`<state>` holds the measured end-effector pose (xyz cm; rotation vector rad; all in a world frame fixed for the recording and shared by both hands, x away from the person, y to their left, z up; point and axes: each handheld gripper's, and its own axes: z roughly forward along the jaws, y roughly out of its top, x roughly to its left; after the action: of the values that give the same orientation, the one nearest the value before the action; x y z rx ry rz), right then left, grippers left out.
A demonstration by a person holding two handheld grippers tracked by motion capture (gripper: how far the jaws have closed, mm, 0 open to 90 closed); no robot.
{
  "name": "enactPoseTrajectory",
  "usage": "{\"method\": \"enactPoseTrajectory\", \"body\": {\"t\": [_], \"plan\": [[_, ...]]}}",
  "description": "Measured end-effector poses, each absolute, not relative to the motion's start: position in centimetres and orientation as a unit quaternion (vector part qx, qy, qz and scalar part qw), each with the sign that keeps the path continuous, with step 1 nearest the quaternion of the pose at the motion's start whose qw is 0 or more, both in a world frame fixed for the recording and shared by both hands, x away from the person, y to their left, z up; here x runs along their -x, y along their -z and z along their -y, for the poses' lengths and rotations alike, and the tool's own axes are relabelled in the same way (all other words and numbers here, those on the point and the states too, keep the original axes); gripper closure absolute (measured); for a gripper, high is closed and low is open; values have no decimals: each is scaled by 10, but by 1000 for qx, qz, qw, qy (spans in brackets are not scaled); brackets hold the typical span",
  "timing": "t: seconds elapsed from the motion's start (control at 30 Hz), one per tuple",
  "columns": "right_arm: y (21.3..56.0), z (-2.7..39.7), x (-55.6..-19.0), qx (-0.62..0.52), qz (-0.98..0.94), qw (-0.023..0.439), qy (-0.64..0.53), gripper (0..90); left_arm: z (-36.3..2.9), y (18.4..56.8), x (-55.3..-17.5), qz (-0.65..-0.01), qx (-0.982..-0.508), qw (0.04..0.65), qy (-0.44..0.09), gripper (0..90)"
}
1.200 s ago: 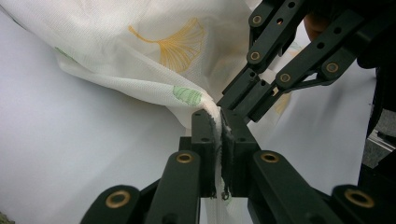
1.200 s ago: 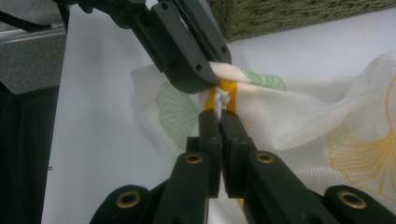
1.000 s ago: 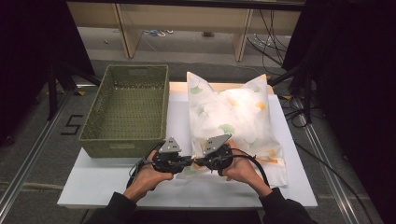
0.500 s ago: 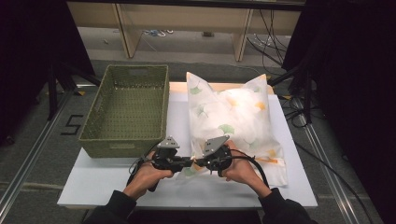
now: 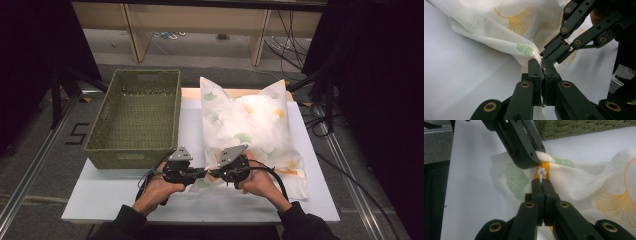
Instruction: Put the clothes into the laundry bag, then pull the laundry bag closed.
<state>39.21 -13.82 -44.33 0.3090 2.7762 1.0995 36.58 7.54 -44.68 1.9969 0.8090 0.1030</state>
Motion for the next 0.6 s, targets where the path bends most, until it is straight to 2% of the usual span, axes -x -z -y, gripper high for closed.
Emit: {"method": "enactPoseTrajectory", "body": {"t": [0.6], "plan": [[440,140,-390,-113,-920,69,-369,900,-75,441,-358,-321,-819,471,-65,865]]}}
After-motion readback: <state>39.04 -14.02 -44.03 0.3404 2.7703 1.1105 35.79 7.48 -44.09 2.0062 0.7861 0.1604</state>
